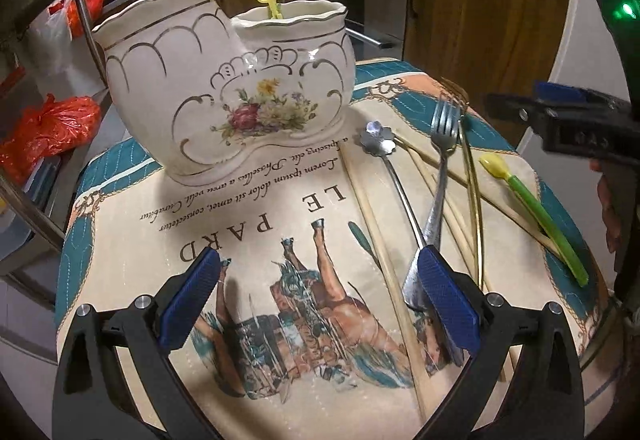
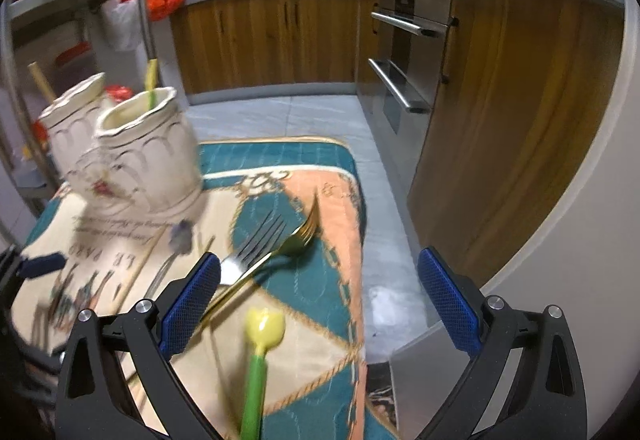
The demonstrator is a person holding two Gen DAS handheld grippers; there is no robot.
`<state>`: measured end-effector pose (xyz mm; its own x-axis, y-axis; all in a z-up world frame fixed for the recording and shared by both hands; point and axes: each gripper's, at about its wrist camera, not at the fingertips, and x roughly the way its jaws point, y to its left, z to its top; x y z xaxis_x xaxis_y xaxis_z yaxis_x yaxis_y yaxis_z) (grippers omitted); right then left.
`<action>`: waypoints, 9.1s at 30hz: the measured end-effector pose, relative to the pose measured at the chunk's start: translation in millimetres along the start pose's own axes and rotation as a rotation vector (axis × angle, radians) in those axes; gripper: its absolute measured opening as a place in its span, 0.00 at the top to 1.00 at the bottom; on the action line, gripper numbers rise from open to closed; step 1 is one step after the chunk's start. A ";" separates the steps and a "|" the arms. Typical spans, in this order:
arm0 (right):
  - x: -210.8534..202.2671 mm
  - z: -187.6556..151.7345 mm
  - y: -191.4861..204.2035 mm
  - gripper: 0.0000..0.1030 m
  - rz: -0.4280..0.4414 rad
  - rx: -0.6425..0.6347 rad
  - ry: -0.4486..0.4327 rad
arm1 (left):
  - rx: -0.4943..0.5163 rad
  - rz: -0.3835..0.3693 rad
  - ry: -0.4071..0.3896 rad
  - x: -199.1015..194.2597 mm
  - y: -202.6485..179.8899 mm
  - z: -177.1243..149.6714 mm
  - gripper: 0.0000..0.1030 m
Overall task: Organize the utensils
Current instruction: 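Grasp a gold fork with the right tool while the left tool grasps another wooden chopstick, then lower chopstick into larger vase with left tool while right tool carries gold fork, then lower gold fork into smaller vase with right tool while left tool releases chopstick, then grasp the silver fork on the cloth with the right tool, then lift the silver fork with the right tool toward the vase, then grasp a wooden chopstick with the left tool while the right tool carries the silver fork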
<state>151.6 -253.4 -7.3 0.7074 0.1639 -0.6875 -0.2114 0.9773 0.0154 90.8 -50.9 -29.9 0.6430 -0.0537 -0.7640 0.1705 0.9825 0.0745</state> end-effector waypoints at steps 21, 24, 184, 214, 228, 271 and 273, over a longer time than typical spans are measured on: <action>61.7 27.5 -5.7 0.68 0.013 0.094 0.155 | 0.042 -0.088 0.047 12.7 -13.2 9.6 0.61; 63.1 27.0 -3.5 0.82 0.029 0.083 0.164 | 0.044 -0.106 0.054 12.4 -11.3 11.9 0.79; -62.5 4.9 -11.3 0.05 0.079 0.090 -0.218 | -0.113 -0.114 -0.316 -102.4 86.7 -4.0 0.05; 15.6 10.1 -13.7 0.07 0.189 0.020 -0.003 | -0.024 -0.124 -0.159 -64.4 19.8 -20.7 0.05; 45.4 12.9 2.4 0.58 0.240 -0.019 0.106 | -0.027 -0.116 -0.159 -58.9 23.1 -20.8 0.05; -83.2 53.0 -39.1 0.97 0.271 0.078 -0.298 | 0.020 -0.218 -0.010 -32.7 -44.3 -5.1 0.76; -84.6 51.1 -40.9 0.97 0.276 0.078 -0.302 | 0.014 -0.202 0.010 -28.0 -45.8 -5.8 0.78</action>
<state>134.9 -300.4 87.4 0.7999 0.4416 -0.4064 -0.3769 0.8966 0.2325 60.6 -93.3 -15.6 0.5875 -0.2476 -0.7704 0.3055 0.9494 -0.0722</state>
